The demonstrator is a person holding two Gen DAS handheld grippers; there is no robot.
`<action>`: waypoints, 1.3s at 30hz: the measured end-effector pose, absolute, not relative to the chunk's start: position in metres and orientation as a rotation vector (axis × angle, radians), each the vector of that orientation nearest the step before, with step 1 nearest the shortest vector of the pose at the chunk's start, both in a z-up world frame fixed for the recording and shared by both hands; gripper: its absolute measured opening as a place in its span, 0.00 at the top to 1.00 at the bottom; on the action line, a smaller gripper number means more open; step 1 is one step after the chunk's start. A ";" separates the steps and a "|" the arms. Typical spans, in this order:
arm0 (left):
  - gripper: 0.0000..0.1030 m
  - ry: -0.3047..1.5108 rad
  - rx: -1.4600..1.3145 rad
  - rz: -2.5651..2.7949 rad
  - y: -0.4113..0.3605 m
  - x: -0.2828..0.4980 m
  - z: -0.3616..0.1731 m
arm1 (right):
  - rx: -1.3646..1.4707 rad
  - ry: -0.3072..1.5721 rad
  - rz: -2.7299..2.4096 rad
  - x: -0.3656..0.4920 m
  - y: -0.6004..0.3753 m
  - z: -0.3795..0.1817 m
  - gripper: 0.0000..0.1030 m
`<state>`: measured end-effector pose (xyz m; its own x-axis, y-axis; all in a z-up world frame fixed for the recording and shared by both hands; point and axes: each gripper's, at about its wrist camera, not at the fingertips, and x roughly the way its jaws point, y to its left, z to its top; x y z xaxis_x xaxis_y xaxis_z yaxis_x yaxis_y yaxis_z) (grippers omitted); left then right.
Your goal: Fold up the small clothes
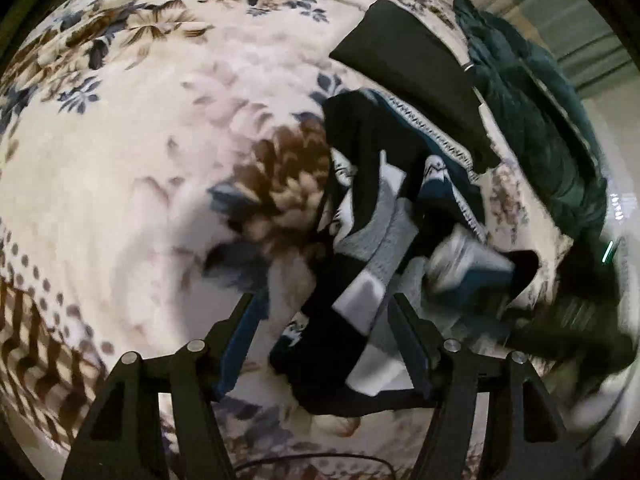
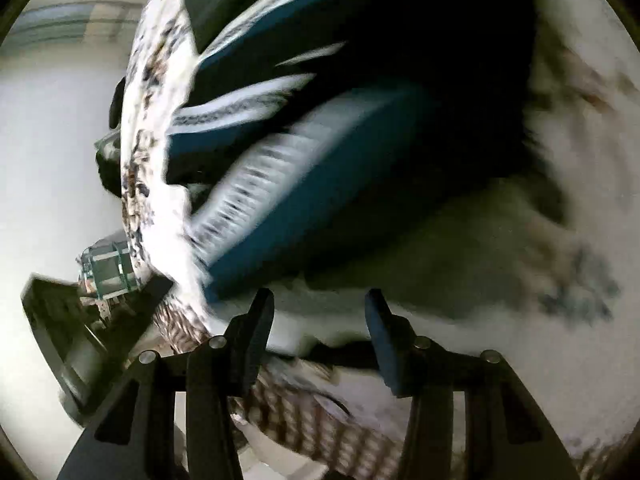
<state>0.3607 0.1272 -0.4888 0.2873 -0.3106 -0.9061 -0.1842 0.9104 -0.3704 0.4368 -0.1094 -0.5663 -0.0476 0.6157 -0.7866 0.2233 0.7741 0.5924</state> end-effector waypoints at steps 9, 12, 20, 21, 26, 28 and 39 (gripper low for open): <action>0.38 1.249 -0.319 -0.208 0.092 0.398 -0.471 | 0.846 1.414 0.438 0.512 -0.096 -0.522 0.52; 0.38 1.238 -0.241 -0.274 0.072 0.422 -0.467 | 0.854 1.383 0.438 0.508 -0.122 -0.503 0.51; 0.38 1.243 -0.082 -0.357 0.029 0.501 -0.493 | 0.577 1.323 0.199 0.470 -0.216 -0.486 0.48; 0.38 1.248 -0.100 -0.357 0.030 0.509 -0.496 | 0.555 1.337 0.174 0.468 -0.223 -0.494 0.48; 0.39 1.298 -0.244 -0.394 0.040 0.528 -0.505 | 0.675 1.374 0.141 0.479 -0.246 -0.544 0.48; 0.40 1.314 -0.260 -0.420 0.038 0.522 -0.505 | 0.731 1.380 0.158 0.490 -0.241 -0.563 0.48; 0.86 1.120 -0.173 -0.427 0.043 0.484 -0.454 | 0.676 1.299 0.160 0.491 -0.228 -0.549 0.93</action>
